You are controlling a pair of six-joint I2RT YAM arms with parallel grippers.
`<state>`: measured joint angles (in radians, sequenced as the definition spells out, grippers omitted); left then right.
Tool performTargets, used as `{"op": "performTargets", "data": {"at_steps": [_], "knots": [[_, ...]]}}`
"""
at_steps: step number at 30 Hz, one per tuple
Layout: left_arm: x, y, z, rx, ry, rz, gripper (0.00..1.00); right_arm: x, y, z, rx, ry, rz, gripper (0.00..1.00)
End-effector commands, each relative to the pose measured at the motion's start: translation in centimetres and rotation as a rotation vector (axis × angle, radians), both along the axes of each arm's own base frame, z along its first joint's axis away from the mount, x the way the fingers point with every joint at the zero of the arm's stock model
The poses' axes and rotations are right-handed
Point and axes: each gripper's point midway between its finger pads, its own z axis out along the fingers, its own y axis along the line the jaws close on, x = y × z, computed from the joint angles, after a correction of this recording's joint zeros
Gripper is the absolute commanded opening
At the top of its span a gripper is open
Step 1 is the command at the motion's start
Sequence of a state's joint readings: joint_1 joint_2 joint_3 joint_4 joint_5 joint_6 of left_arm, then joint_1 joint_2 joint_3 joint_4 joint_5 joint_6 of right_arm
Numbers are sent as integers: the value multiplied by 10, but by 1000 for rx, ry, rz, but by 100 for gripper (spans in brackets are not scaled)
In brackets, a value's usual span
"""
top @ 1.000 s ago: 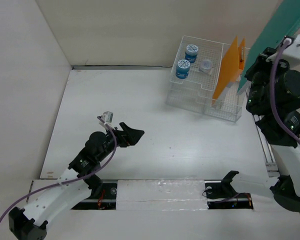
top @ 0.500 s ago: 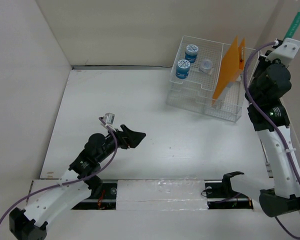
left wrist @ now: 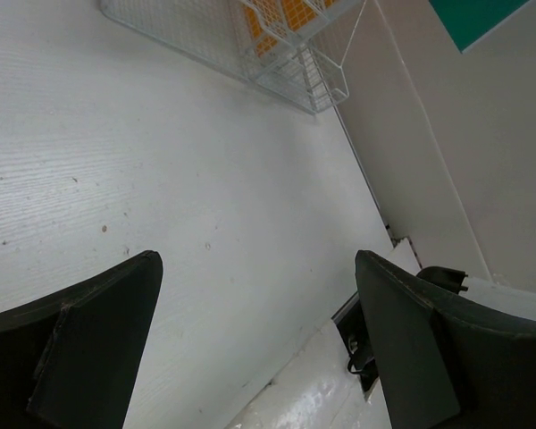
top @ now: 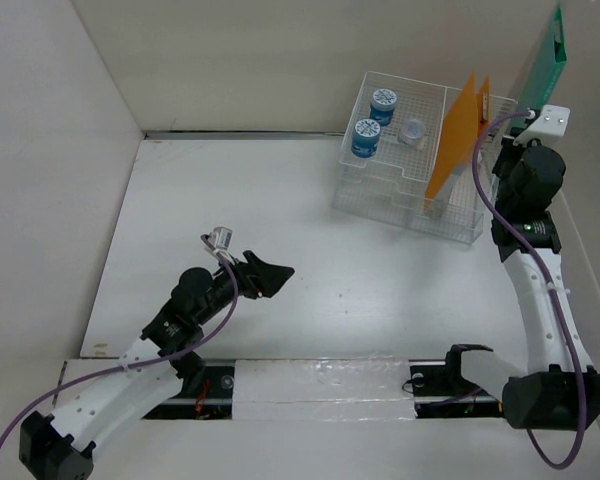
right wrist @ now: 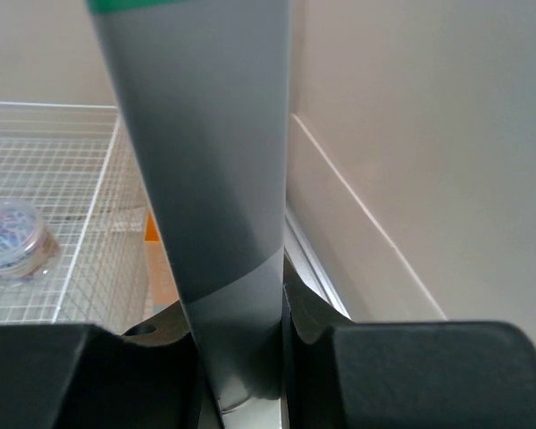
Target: Organize the desk
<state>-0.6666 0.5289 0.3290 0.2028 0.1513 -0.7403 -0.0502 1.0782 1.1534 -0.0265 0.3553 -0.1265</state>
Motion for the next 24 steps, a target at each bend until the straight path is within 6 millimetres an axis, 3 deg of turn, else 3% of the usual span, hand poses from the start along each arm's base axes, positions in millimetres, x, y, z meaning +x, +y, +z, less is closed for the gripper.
{"op": "performTargets", "data": {"at_steps": [1, 5, 16, 24], "knots": [[-1, -4, 8, -23, -47, -23, 87, -3, 10, 58, -7, -233, 96, 0], [-1, -6, 8, -30, -46, -28, 87, 5, 8, 56, -8, -266, 109, 0], [7, -7, 11, -33, -64, -4, 87, 38, -7, -1, 80, -308, 168, 0], [13, -9, 0, -6, -50, -1, 87, 56, -21, -28, 104, -338, 155, 0]]}}
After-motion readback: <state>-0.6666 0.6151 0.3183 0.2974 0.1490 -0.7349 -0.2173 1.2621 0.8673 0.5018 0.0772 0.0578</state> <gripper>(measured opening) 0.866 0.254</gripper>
